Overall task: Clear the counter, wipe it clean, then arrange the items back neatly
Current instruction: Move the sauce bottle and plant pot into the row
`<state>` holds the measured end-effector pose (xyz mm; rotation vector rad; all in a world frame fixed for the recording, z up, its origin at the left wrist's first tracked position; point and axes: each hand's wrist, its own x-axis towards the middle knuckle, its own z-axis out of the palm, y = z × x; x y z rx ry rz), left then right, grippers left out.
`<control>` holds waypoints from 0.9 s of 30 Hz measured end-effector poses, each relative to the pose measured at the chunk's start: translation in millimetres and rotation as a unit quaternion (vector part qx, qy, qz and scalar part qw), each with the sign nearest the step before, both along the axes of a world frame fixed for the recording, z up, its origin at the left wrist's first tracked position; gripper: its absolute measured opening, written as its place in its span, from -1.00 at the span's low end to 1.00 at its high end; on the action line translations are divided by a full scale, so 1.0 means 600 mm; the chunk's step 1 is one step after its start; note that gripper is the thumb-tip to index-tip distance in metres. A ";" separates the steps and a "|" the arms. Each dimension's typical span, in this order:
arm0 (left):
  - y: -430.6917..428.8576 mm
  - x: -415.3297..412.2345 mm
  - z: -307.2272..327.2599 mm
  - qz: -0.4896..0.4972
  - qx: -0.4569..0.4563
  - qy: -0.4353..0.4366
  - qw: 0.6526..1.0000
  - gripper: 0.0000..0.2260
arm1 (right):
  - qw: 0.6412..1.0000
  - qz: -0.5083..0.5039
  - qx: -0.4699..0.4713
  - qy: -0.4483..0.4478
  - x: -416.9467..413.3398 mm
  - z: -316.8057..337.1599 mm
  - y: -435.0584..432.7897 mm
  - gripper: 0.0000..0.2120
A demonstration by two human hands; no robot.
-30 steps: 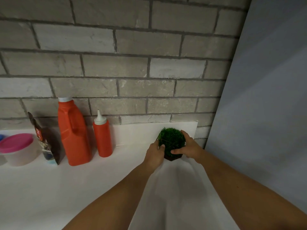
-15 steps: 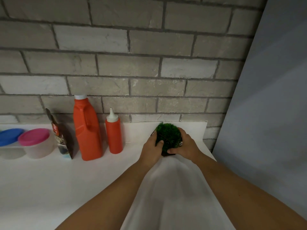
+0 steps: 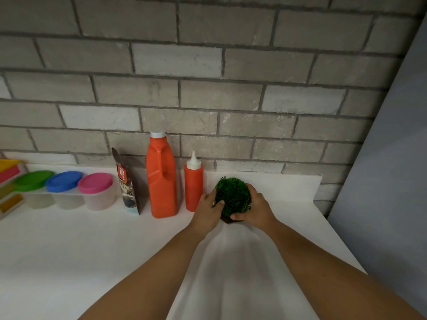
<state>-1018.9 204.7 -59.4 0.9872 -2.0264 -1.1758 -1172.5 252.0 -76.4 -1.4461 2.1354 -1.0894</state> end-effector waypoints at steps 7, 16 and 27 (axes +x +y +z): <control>-0.016 -0.008 -0.019 0.009 0.004 -0.008 1.000 -0.64 | 0.999 -0.012 0.041 0.000 0.004 0.006 0.000 0.03; -0.003 0.012 0.000 0.018 0.032 -0.007 0.999 -0.63 | 0.993 -0.022 0.116 0.004 0.021 0.034 0.009 0.12; -0.004 0.125 0.037 -0.032 0.066 -0.003 0.997 -0.72 | 0.985 -0.129 0.082 0.077 0.124 0.108 0.037 -0.39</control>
